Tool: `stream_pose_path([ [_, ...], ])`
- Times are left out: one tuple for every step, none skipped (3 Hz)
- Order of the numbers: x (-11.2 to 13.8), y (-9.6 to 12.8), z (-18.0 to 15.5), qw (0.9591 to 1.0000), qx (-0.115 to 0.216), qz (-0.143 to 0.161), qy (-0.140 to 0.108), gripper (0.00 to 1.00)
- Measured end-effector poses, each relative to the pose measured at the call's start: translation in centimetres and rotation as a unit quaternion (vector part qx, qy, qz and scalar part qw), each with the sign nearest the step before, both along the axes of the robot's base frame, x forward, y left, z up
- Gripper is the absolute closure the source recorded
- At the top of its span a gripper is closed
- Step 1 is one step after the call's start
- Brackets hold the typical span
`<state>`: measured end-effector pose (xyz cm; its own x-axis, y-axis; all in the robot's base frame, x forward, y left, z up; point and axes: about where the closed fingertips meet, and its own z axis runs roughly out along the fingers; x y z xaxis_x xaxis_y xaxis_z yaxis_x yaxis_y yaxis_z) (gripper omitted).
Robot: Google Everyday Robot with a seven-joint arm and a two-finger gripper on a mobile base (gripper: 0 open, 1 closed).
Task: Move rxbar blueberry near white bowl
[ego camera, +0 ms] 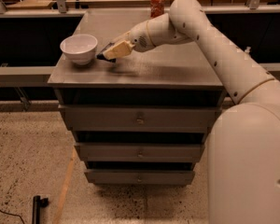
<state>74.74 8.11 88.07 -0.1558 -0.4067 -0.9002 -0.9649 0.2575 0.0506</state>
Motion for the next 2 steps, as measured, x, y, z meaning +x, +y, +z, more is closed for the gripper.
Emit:
stream_pose_path([
  [0.02,1.53,-0.55,0.9999,0.003,0.016,0.005,0.13],
  [0.43,2.05,-0.42,0.9999,0.002,0.012,0.001,0.00],
])
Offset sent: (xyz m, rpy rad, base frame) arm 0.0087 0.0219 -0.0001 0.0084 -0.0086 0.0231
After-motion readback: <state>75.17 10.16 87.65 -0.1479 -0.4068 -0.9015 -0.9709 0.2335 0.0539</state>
